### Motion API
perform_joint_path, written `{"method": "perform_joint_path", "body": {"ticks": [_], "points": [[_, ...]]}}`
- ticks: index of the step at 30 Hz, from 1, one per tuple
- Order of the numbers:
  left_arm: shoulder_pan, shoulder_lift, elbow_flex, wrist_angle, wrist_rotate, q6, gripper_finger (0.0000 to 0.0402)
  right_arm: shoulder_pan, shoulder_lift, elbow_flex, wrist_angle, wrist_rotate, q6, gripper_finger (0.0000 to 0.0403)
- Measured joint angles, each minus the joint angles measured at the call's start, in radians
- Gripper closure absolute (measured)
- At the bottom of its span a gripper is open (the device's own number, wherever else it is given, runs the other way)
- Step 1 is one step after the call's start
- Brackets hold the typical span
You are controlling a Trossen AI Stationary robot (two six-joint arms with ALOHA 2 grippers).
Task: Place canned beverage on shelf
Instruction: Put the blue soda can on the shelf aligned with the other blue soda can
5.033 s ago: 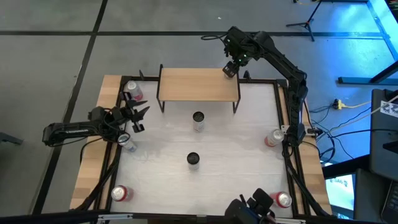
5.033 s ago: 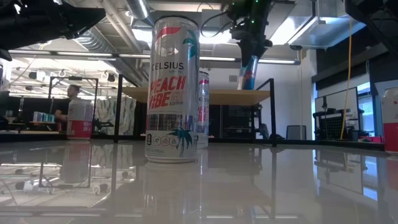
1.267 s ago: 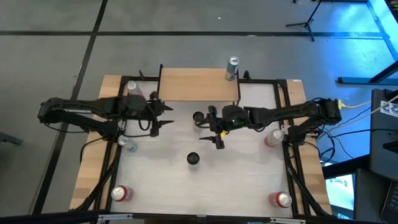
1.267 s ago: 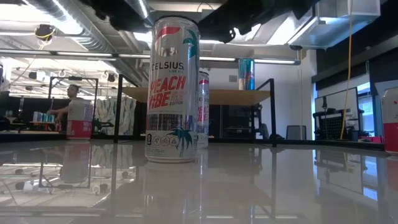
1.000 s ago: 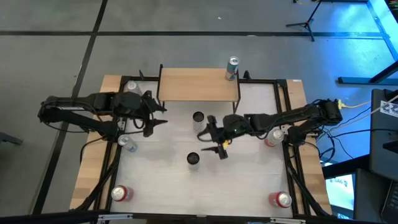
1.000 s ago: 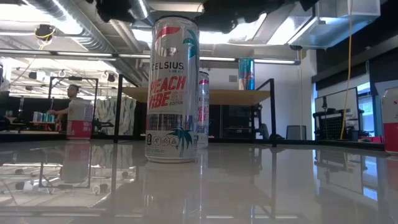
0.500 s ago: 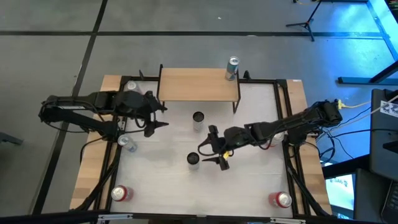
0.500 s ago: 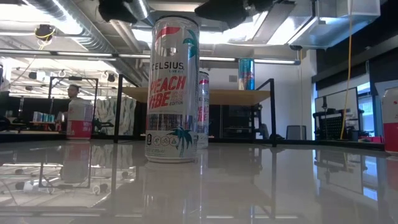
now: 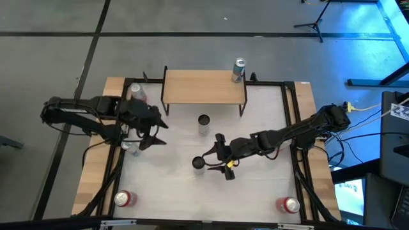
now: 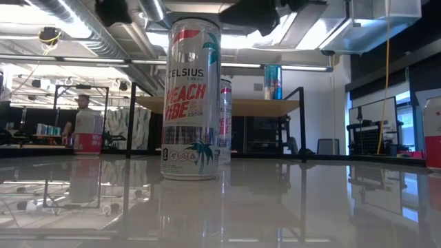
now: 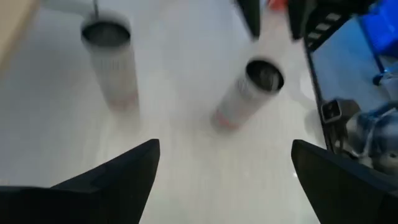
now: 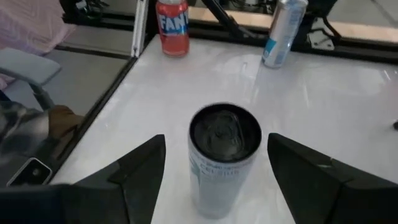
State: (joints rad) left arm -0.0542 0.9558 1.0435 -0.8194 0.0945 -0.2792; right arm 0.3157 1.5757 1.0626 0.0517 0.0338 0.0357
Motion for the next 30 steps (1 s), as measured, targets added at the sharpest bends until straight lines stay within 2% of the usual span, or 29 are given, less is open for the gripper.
{"method": "perform_joint_path", "body": {"ticks": [8, 15, 19, 25, 30], "points": [[-0.078, 0.007, 0.0, -0.416, -0.195, -0.271, 0.0048, 0.008, 0.0, 0.0, 0.003, 0.006, 0.018, 0.0126], [-0.093, 0.006, 0.0, -0.679, -0.256, -0.441, 0.0048, 0.006, 0.0, 0.0, 0.003, 0.009, 0.014, 0.0126], [-0.093, 0.006, 0.0, -0.737, -0.239, -0.454, 0.0048, 0.005, 0.0, 0.0, 0.004, 0.009, 0.013, 0.0126], [-0.097, 0.007, 0.0, -0.746, -0.164, -0.471, 0.0048, 0.005, 0.007, 0.0, 0.002, 0.008, 0.013, 0.0126], [-0.136, 0.006, 0.0, -0.752, -0.149, -0.499, 0.0048, 0.005, 0.019, 0.0, 0.0, 0.008, 0.013, 0.0126]]}}
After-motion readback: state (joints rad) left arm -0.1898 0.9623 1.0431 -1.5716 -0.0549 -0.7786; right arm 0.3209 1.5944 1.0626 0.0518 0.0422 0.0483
